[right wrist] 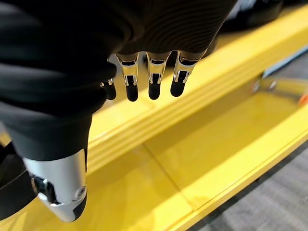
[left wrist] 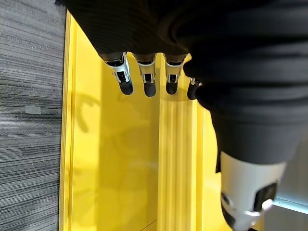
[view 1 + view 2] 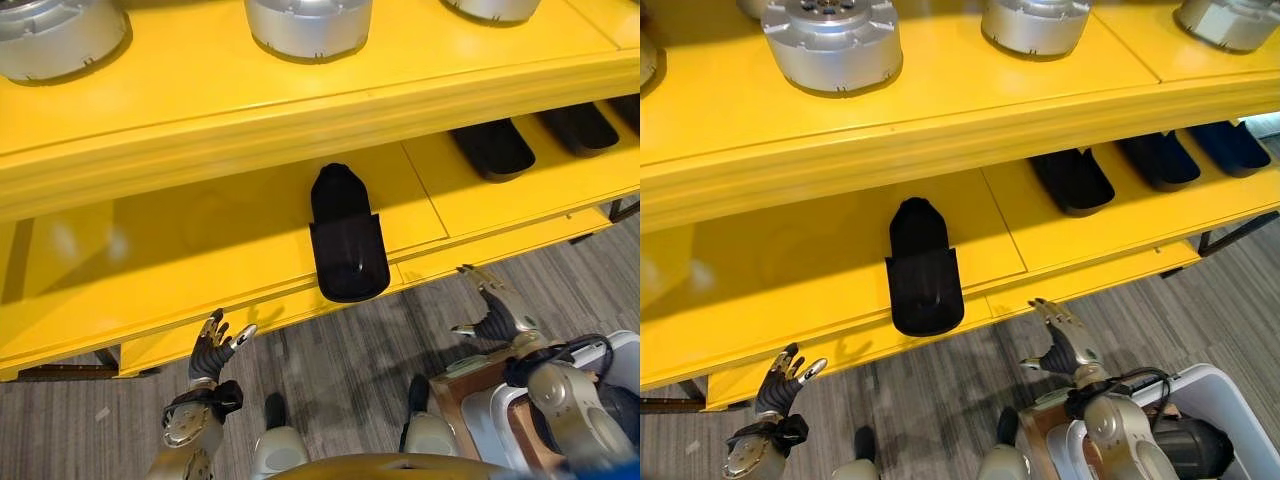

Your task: Move parts from the plastic box to the shelf.

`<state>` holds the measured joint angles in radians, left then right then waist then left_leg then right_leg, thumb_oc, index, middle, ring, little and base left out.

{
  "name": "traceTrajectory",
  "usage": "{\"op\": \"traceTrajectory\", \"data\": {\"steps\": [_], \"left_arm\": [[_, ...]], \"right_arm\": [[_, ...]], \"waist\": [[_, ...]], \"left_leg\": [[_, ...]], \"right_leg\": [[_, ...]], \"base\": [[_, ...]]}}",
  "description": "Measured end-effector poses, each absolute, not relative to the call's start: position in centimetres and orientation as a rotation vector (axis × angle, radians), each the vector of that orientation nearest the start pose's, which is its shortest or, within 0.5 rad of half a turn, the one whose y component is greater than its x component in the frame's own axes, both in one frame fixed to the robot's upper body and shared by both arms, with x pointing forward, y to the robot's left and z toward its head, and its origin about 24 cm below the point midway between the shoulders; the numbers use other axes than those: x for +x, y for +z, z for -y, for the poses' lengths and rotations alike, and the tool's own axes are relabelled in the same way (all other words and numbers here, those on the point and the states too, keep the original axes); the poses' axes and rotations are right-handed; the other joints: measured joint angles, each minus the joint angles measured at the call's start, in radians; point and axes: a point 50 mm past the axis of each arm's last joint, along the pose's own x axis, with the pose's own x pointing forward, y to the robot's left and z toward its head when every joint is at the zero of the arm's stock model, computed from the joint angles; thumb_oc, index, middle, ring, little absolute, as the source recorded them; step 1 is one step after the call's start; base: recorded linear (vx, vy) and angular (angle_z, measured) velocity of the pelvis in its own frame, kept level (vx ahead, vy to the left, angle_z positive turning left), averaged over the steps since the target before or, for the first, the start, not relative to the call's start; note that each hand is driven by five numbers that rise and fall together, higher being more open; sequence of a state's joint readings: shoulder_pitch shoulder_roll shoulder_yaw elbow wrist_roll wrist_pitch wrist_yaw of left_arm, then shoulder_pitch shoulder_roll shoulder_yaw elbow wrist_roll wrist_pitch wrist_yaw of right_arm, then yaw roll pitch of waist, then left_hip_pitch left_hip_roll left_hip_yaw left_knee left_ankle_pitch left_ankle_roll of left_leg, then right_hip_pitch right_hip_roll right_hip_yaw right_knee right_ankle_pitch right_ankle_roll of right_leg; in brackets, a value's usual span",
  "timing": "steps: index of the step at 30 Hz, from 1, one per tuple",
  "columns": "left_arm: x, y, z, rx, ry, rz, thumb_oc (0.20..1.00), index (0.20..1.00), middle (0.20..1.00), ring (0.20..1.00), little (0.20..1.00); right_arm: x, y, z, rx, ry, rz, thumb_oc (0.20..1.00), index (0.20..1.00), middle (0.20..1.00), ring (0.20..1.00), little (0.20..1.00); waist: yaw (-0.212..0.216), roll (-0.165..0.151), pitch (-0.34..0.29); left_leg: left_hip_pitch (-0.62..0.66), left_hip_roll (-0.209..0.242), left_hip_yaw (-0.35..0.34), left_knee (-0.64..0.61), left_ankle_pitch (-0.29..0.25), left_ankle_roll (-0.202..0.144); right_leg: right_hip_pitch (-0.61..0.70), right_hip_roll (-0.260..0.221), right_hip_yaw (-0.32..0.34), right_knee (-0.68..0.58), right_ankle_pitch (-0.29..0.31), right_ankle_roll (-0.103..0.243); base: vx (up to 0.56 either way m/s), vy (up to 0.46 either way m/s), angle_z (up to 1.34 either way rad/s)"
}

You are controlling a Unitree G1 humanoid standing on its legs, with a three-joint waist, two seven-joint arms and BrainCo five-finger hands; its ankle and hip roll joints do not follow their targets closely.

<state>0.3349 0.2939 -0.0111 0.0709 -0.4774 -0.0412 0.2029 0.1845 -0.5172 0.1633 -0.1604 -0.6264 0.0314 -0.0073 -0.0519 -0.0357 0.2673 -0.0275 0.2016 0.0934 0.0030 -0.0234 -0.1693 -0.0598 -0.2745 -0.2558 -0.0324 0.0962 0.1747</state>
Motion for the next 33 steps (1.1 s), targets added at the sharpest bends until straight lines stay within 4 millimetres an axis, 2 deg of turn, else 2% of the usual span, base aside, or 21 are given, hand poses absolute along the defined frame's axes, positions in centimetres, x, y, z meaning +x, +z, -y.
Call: {"op": "traceTrajectory", "data": {"steps": [3,7,8,9,10,16,33], "left_arm": [[16.8,-2.7,-23.4,-0.146,0.332,-0.349,1.000,1.000,1.000,1.000,1.000],[17.1,-2.5,-23.3,-0.147,0.326,-0.343,1.000,1.000,1.000,1.000,1.000],[17.1,-2.5,-23.3,-0.147,0.326,-0.343,1.000,1.000,1.000,1.000,1.000],[17.2,-2.5,-23.3,-0.148,0.323,-0.341,1.000,1.000,1.000,1.000,1.000],[17.4,-2.4,-23.3,-0.145,0.319,-0.338,1.000,1.000,1.000,1.000,1.000],[17.7,-2.2,-23.4,-0.141,0.316,-0.329,1.000,1.000,1.000,1.000,1.000],[17.8,-2.1,-23.4,-0.140,0.321,-0.327,1.000,1.000,1.000,1.000,1.000]], "right_arm": [[22.4,5.0,19.9,-1.091,0.190,0.008,1.000,1.000,1.000,1.000,1.000],[22.8,4.4,18.8,-1.023,0.232,-0.011,1.000,1.000,1.000,1.000,1.000],[22.8,4.0,18.5,-0.997,0.249,-0.022,1.000,1.000,1.000,1.000,1.000],[22.8,2.4,17.8,-0.909,0.274,-0.091,1.000,1.000,1.000,1.000,1.000],[22.9,1.5,17.5,-0.893,0.305,-0.145,1.000,1.000,1.000,1.000,1.000],[23.1,1.4,17.8,-0.902,0.291,-0.166,1.000,1.000,1.000,1.000,1.000],[22.8,1.1,18.2,-0.902,0.277,-0.194,1.000,1.000,1.000,1.000,1.000]], "waist": [[0.005,0.006,0.026],[0.015,0.002,0.038],[0.016,0.000,0.038],[0.019,-0.001,0.039],[0.024,0.000,0.043],[0.027,0.011,0.058],[0.013,0.011,0.082]], "left_leg": [[-0.006,-0.005,0.000,0.001,0.001,0.001],[-0.007,-0.010,0.000,0.000,0.000,0.002],[-0.007,-0.011,0.000,0.000,0.000,0.002],[-0.007,-0.012,-0.001,0.000,0.000,0.002],[-0.010,-0.018,-0.002,0.000,0.000,0.003],[-0.010,-0.023,-0.002,0.002,0.002,0.004],[-0.015,-0.028,0.005,0.001,0.001,0.006]], "right_leg": [[-0.003,-0.005,0.000,-0.004,0.005,0.000],[-0.003,-0.009,-0.002,-0.009,0.005,0.000],[-0.002,-0.009,-0.003,-0.009,0.005,0.000],[-0.002,-0.011,-0.004,-0.009,0.005,0.000],[0.000,-0.016,-0.005,-0.013,0.008,0.004],[0.004,-0.020,-0.004,-0.025,0.017,0.008],[-0.005,-0.024,0.002,-0.028,0.019,0.010]], "base": [[-0.02,0.013,0.00],[-0.01,0.005,0.00],[-0.03,0.022,0.03],[-0.03,0.021,0.03],[-0.02,0.015,0.03],[0.00,0.000,0.00],[0.00,0.001,0.00]]}}
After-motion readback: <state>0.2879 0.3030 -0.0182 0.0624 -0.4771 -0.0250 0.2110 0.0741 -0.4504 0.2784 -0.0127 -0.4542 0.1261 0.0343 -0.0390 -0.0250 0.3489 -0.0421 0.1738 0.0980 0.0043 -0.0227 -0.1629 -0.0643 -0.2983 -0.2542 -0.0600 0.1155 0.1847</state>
